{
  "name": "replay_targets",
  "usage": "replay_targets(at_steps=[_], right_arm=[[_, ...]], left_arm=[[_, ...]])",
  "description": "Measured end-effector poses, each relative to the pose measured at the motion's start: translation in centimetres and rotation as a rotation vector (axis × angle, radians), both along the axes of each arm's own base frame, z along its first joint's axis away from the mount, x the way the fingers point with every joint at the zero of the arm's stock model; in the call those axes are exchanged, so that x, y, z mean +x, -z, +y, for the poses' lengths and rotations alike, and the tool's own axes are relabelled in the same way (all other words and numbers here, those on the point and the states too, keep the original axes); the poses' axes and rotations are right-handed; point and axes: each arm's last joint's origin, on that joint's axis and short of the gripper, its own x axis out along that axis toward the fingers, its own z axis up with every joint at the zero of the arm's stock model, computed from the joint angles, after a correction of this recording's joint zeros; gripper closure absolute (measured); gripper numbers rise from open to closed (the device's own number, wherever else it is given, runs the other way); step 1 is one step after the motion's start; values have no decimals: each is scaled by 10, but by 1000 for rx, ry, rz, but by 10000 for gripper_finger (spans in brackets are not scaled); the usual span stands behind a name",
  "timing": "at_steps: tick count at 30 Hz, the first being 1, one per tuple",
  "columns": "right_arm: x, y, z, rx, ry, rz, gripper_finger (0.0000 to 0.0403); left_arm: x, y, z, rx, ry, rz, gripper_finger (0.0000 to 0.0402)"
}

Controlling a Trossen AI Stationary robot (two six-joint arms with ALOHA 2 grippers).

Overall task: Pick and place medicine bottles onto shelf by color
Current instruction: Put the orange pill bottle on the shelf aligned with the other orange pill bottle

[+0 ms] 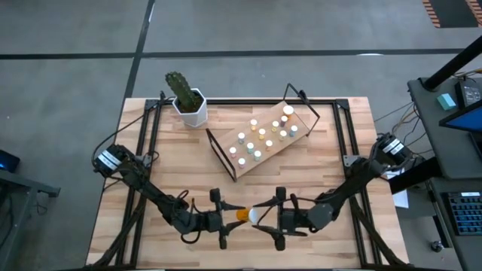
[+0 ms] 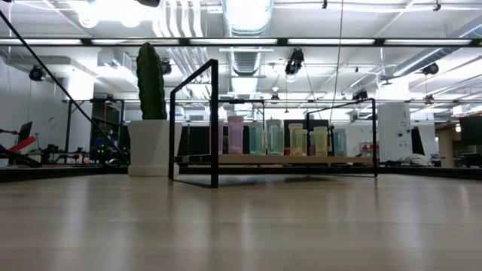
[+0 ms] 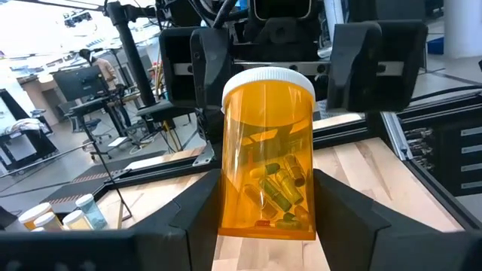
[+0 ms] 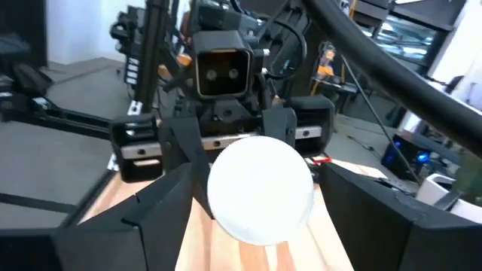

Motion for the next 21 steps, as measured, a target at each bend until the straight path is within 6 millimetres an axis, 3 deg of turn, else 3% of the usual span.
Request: replay_targets(at_steps=[14, 21], right_arm=[[6, -1, 2, -10, 16, 30, 205], [6, 1, 2, 3, 13, 46, 201]], left_arm=[[0, 1, 0, 3, 2, 4, 238], [0, 1, 0, 5, 4, 5, 210]])
